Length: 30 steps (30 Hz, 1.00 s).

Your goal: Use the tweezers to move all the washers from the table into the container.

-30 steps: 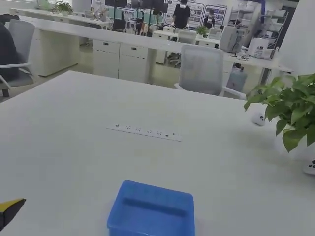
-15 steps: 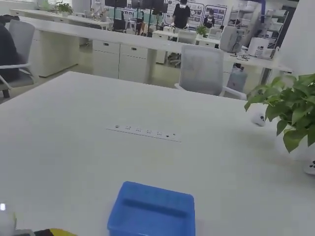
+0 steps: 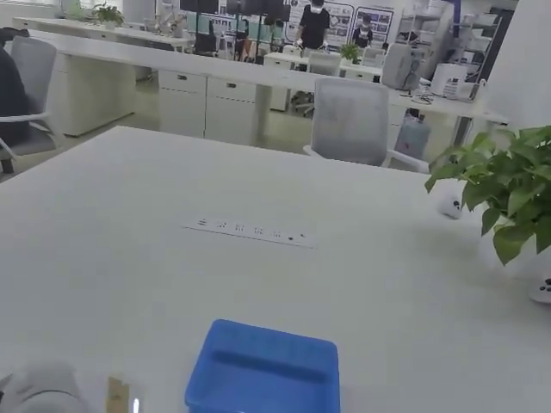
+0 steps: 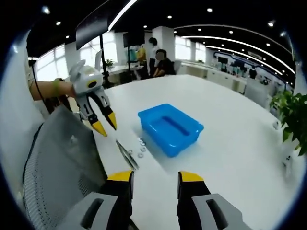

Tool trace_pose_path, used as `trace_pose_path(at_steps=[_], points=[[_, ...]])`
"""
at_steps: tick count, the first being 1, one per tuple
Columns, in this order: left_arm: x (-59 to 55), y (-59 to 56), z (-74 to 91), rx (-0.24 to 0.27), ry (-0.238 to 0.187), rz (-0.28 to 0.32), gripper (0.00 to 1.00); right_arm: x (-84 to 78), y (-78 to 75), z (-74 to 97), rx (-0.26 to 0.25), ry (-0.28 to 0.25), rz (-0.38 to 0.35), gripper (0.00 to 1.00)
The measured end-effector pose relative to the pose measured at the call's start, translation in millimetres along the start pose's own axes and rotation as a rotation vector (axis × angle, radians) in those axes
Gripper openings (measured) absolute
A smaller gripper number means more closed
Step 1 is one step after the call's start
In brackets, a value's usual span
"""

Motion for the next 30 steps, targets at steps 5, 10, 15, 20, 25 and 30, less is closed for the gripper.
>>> trace_pose_path(at_steps=[5,10,15,20,25,30], points=[[-3.8,2.4,-7.2,-0.011,0.056,-0.048,0.14,-2.4,7.2,-7.5,0.055,0.038,0.07,0.27],[-5.5,5.6,-10.9,-0.008,0.1,-0.099,0.11,-5.5,13.7,-14.9,0.101,0.094,0.147,0.24],[-10.5,7.4,-17.0,-0.006,0.169,-0.179,0.08,-9.2,20.6,-22.2,0.146,0.141,0.192,0.22],[-10.1,6.6,-21.2,-0.014,0.181,-0.207,0.06,-10.6,24.6,-25.8,0.172,0.161,0.21,0.21],[-10.4,5.2,-25.5,-0.035,0.2,-0.227,0.06,-10.3,29.0,-29.3,0.196,0.156,0.197,0.19],[-11.0,6.4,-28.4,-0.042,0.21,-0.246,0.03,-9.9,30.6,-31.8,0.205,0.152,0.2,0.19]])
Point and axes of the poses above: the centre of the closed fingertips' face, and the gripper's own axes: z roughly backward along the fingers, y roughly to its left, x roughly out of its top, the point moved 4 cm from there along z, roughly backward along the fingers, and after that the axes turned 3 degrees about -y, right-handed, at the moved point
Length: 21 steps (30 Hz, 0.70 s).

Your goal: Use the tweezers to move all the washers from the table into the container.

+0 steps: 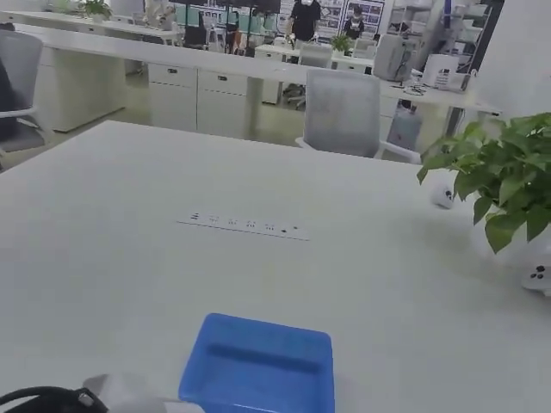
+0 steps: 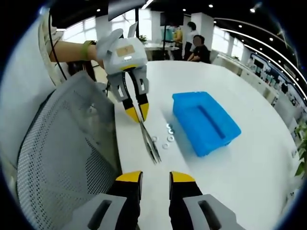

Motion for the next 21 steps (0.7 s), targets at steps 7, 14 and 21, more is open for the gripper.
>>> trace_pose_path(at_steps=[7,14,21], points=[[0.9,-1.1,2.4,-0.02,-0.018,-0.015,0.0,-2.8,0.2,-3.1,0.005,0.01,0.0,0.19],[14.4,-3.9,26.2,-0.003,-0.103,-0.037,0.0,-3.2,1.7,-6.2,0.018,0.012,0.007,0.2],[36.0,-10.3,51.8,0.025,-0.201,-0.034,0.0,2.8,2.7,-13.6,0.029,0.001,0.027,0.2]])
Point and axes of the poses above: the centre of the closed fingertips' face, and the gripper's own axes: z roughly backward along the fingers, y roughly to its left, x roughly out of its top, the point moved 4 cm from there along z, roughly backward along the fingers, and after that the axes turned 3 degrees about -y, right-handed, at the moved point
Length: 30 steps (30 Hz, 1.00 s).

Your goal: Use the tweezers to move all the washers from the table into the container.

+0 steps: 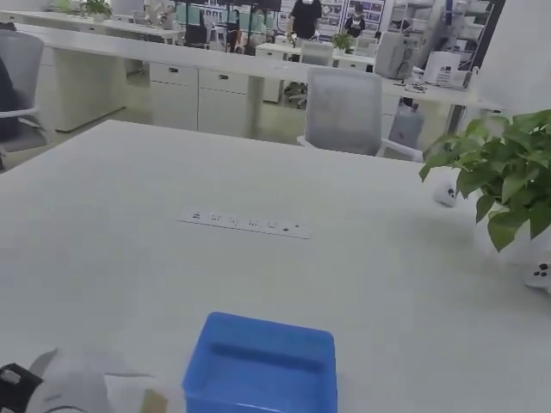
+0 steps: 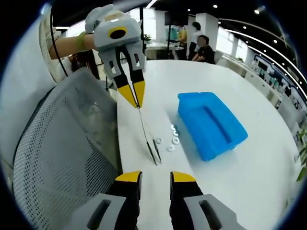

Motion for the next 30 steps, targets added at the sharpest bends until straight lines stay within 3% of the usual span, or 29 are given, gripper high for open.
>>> trace_pose_path(at_steps=[8,13,23,30], points=[[32.7,-7.3,4.0,0.018,-0.071,-0.038,0.0,7.8,7.0,-14.8,0.042,-0.008,0.03,0.19],[46.0,-10.1,-0.2,0.012,-0.084,-0.069,0.0,11.4,10.0,-22.2,0.063,-0.013,0.043,0.19],[63.7,-13.1,-8.5,-0.008,-0.111,-0.106,0.0,12.5,8.6,-34.0,0.068,-0.013,0.056,0.19],[68.6,-14.3,-12.3,-0.02,-0.129,-0.11,0.0,12.9,10.4,-45.3,0.09,-0.026,0.066,0.15]])
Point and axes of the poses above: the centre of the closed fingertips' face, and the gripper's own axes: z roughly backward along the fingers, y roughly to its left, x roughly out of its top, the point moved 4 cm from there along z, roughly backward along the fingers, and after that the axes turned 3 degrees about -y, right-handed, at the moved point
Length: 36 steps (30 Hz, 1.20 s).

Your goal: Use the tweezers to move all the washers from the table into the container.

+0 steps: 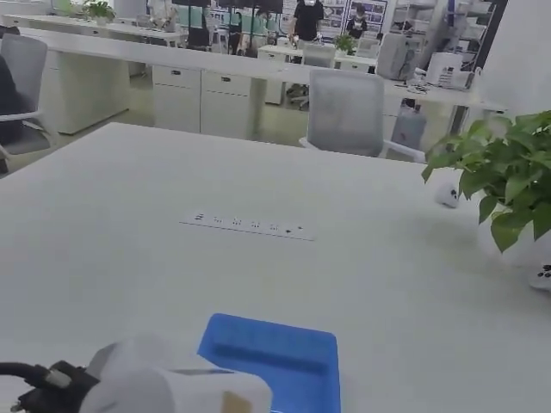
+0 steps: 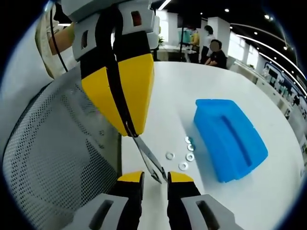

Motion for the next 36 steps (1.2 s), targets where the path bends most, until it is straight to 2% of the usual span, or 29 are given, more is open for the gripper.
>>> trace_pose_path(at_steps=[5,10,19,27,32,36], points=[[-3.0,1.2,2.4,0.002,0.002,0.011,0.0,1.9,-5.1,-2.9,-0.01,-0.026,-0.015,0.08],[-7.2,7.1,14.6,0.011,0.014,0.028,0.0,13.2,-4.5,-6.3,0.012,-0.041,0.005,0.07],[-16.1,16.4,28.4,0.019,0.071,0.02,0.0,31.4,-12.4,-20.6,0.017,-0.062,0.048,0.07],[-21.7,21.5,30.0,0.013,0.097,0.027,0.0,35.6,-14.9,-28.8,0.029,-0.056,0.076,0.07],[-27.5,25.7,26.1,0.007,0.11,0.045,0.0,31.4,-17.4,-33.6,0.036,-0.053,0.054,0.07],[-24.9,29.3,23.9,-0.002,0.095,0.065,0.0,31.6,-18.5,-32.7,0.042,-0.056,0.044,0.07]])
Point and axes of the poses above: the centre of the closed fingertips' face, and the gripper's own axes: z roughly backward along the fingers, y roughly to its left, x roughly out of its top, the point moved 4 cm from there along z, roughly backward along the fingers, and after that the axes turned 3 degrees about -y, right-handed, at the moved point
